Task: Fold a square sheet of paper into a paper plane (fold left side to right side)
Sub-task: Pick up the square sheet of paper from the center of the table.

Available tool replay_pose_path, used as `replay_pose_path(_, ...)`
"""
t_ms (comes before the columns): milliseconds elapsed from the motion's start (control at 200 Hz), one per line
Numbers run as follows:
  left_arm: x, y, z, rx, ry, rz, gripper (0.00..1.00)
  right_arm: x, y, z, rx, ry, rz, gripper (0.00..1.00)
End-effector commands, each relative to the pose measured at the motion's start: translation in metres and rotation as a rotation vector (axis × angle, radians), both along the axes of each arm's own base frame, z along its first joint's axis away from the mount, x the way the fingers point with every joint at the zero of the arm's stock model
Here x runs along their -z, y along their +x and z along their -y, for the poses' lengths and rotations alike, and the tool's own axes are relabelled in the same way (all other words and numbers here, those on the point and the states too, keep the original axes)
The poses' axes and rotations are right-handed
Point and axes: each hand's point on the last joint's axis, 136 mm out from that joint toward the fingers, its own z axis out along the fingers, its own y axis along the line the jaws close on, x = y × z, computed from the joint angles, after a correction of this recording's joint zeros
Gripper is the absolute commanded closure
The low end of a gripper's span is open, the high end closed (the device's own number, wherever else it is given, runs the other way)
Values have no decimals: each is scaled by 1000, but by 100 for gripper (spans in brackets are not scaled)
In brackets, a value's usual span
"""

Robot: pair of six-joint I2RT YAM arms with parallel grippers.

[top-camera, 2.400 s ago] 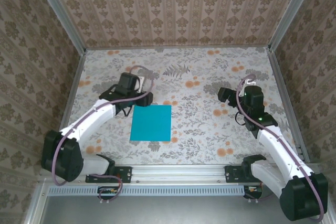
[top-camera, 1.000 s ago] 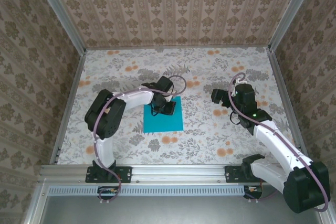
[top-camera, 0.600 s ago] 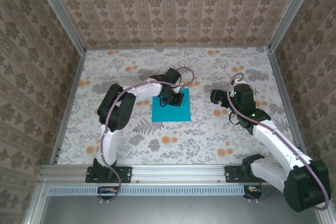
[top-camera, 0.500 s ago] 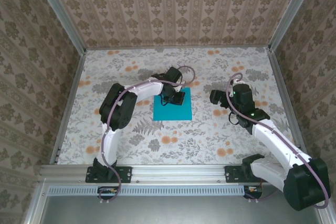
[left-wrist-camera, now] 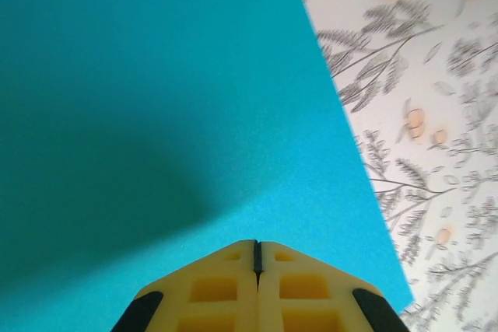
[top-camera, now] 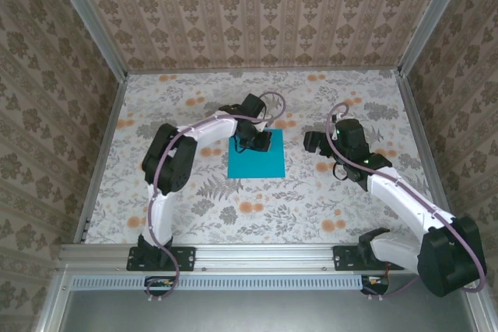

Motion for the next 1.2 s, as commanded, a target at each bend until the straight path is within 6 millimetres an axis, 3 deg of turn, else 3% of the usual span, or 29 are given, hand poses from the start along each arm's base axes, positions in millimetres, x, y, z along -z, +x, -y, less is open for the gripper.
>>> replay_pose_path(0,-52,2,-16,-27,-65,63,96,-6,7,-7,-3,-9,-2,0)
replay_pose_path(135,-63,-6,-45,-82,-63,79,82,-5,15,-23,-39,-4,-22,0)
replay_pose_path(180,-66,-11,-55,-100,-69,78,71,-2,18,-29,-50,-7,-35,0)
replay_pose_path(295,-59,-28,-76,-144,-91,32,45,4,27,-48,-92,-13,-71,0)
replay_pose_path(370,-50,-40,-85,-168,-107,-9,38,14,35,-61,-113,-28,-112,0)
replay_pose_path(590,-23,-61,-90,-203,-152,-115,32,48,60,-91,-148,-82,-224,0)
replay_pose_path(855,3,-61,-89,-239,-166,-193,29,94,94,-111,-149,-122,-335,0)
replay_pose_path(1195,24,-67,-95,-251,-117,-246,30,124,108,-132,-189,-119,-390,0)
